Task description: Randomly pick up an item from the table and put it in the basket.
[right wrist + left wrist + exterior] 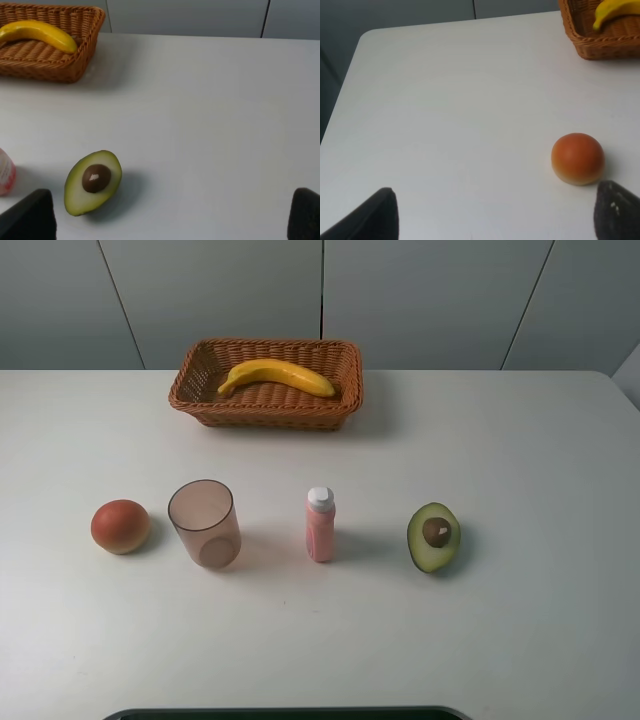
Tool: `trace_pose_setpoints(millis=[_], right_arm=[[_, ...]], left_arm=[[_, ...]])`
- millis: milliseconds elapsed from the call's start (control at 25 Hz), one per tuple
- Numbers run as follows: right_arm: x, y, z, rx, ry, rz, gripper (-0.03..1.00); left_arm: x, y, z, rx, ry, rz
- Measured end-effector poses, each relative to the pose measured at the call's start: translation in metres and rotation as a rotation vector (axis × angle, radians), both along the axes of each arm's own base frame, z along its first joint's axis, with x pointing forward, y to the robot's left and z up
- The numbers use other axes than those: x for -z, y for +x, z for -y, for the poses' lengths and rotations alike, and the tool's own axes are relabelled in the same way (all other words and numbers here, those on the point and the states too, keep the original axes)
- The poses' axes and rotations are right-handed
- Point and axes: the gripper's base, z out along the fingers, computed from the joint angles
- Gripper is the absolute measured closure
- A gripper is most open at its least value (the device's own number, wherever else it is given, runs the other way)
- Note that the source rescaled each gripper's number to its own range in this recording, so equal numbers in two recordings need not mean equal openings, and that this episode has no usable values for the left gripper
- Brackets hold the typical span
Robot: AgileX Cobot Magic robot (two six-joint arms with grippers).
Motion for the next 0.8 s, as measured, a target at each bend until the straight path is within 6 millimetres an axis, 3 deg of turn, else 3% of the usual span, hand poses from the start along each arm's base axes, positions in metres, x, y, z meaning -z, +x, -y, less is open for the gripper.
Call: trace_pose_setpoints(millis=[800], right_arm=[[0.0000,0.0002,-0.0008,0.084,0.003,0.000,-0.03]], left_arm=[[0.0000,0.0000,0.0000,-0.001,-0.002,0.000]])
